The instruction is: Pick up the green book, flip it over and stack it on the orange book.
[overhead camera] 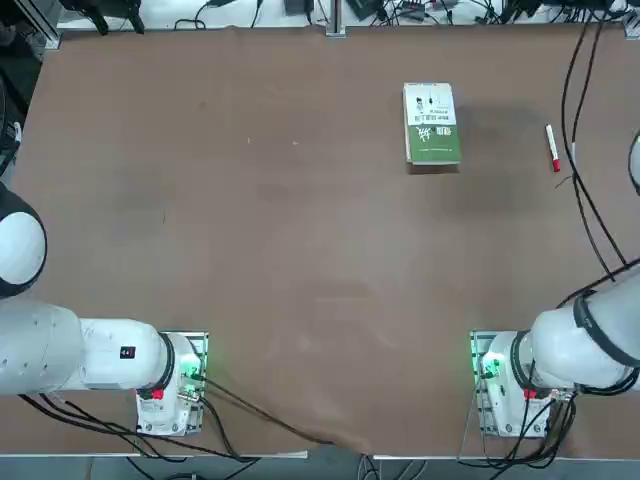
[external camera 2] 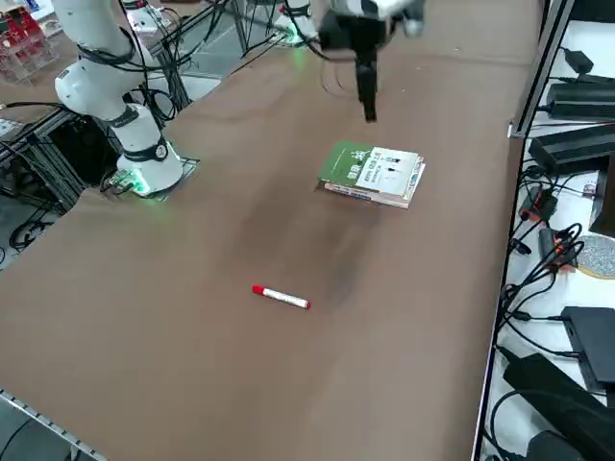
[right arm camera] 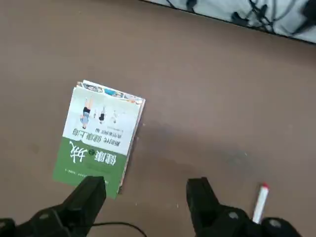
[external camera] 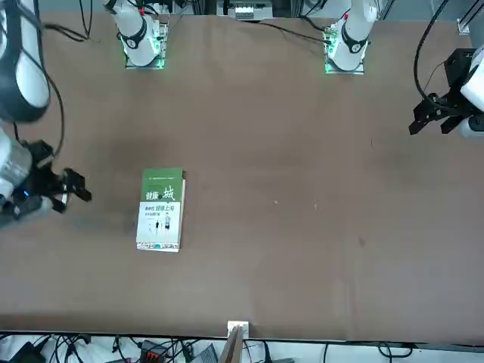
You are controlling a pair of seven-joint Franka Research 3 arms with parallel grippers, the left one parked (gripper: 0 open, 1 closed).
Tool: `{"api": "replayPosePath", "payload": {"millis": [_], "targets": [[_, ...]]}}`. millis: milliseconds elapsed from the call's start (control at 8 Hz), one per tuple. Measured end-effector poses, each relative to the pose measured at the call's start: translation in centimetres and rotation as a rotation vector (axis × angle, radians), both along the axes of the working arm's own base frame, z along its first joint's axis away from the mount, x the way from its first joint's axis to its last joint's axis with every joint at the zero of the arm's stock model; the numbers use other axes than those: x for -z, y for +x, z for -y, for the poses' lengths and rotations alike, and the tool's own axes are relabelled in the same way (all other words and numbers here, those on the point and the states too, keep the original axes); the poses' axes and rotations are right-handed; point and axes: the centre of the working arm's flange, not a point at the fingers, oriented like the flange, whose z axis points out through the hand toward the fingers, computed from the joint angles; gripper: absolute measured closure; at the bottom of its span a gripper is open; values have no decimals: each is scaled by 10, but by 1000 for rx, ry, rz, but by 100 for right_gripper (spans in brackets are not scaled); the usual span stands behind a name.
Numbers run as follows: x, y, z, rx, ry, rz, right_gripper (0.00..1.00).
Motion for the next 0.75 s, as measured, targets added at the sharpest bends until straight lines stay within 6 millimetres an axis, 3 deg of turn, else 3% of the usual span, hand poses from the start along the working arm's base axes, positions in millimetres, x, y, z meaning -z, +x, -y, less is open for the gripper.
{"api": "replayPosePath", "payload": {"millis": [250,750], "targets": [[-43,-26,4,62,-39,-3,0],[-94,-77,-8,121,-69,-49,0]]}}
